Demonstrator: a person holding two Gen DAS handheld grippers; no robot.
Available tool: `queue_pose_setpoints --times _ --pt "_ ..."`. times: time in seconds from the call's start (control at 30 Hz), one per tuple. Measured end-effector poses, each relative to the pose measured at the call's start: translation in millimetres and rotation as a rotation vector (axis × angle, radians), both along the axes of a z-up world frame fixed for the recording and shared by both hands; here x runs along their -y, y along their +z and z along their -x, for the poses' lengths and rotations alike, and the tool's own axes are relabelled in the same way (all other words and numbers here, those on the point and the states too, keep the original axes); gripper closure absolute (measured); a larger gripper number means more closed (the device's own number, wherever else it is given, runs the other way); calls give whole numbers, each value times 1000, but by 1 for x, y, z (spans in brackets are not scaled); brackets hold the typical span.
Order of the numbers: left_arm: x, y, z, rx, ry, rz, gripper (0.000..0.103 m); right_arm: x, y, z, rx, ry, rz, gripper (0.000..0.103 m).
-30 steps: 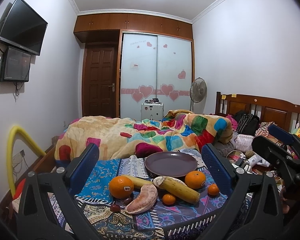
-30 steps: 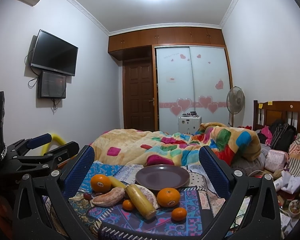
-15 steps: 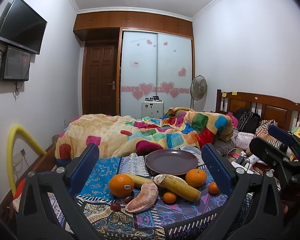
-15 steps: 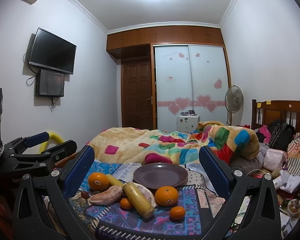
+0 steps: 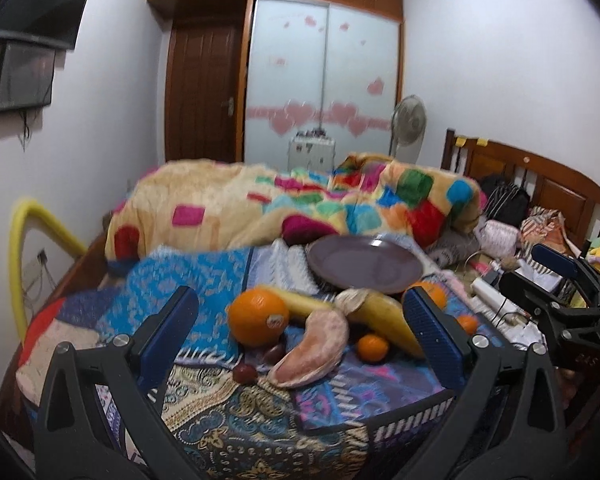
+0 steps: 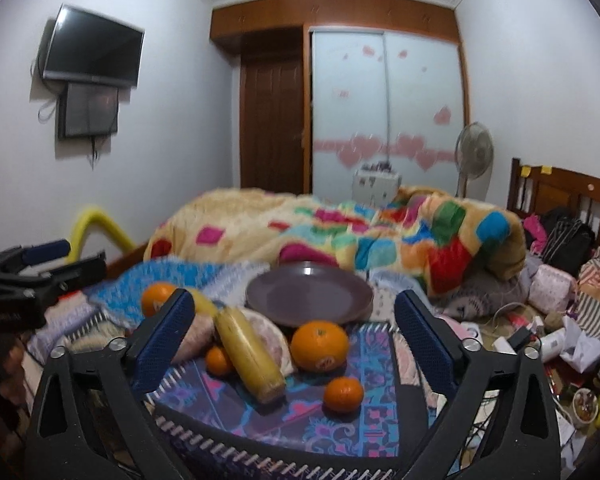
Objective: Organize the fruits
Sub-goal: 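Grasp the large Dole orange with the left tool while the right tool grasps the yellow corn cob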
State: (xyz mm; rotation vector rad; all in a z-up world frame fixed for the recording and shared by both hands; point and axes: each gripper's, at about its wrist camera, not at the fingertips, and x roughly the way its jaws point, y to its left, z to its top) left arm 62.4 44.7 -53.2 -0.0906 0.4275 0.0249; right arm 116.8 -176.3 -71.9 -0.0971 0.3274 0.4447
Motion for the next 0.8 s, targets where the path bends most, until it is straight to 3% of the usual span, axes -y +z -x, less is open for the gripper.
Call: queue_pose_setpoints --times 0.13,0.43,0.5,0.8 --pt "-14 -19 -15 -72 10 0 0 -10 -14 -20 -89 64 41 25" --pt "-29 -46 -42 -201 -15 -14 24 -43 -41 -54 -239 229 119 58" --pt "-30 -50 -49 -225 -29 -13 28 -51 -44 -59 -261 254 136 61" --pt "-31 -65 -79 -304 -62 -14 28 -66 -51 -74 -307 278 206 63"
